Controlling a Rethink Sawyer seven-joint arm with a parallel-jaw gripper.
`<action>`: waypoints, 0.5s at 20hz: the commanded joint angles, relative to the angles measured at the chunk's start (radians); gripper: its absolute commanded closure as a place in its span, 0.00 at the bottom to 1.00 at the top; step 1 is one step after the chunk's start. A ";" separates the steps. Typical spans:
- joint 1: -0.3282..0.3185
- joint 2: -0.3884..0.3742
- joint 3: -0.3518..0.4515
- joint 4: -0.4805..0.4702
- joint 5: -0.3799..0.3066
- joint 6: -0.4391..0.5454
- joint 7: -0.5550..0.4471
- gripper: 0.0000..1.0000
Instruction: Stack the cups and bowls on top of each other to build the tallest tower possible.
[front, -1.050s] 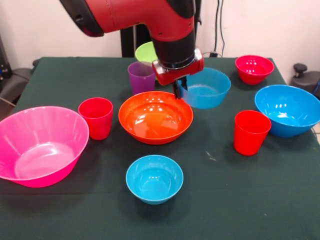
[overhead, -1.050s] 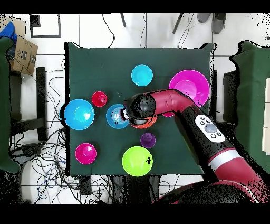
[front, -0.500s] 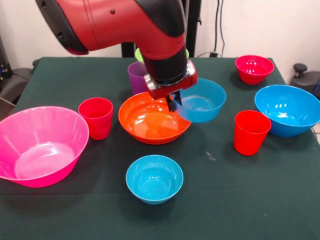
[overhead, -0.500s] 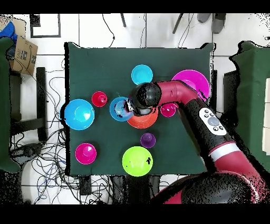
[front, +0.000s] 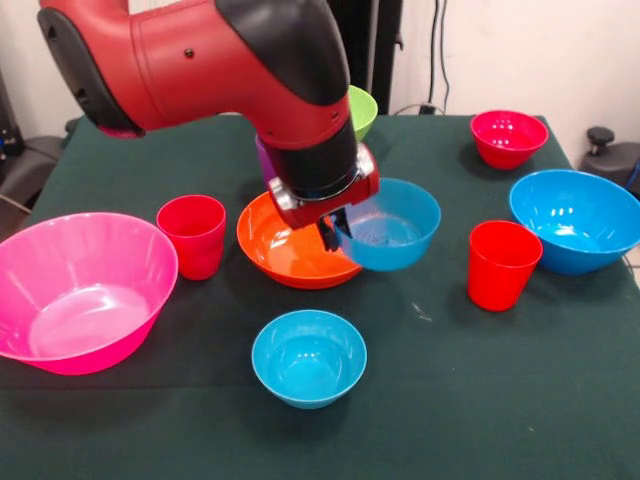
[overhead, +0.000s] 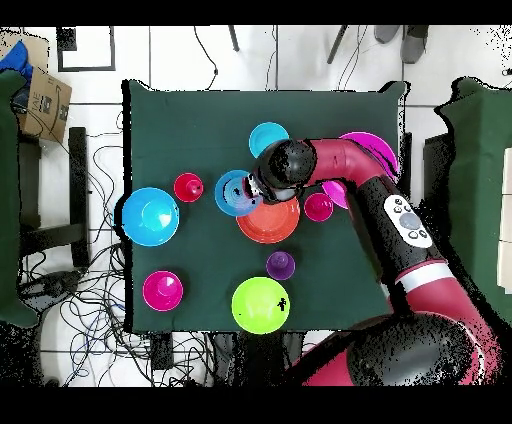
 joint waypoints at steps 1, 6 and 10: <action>0.010 0.059 0.012 -0.166 -0.062 0.117 -0.398 1.00; 0.010 0.089 0.008 -0.226 -0.073 0.136 -0.447 1.00; 0.014 0.121 0.004 -0.291 -0.083 0.149 -0.492 1.00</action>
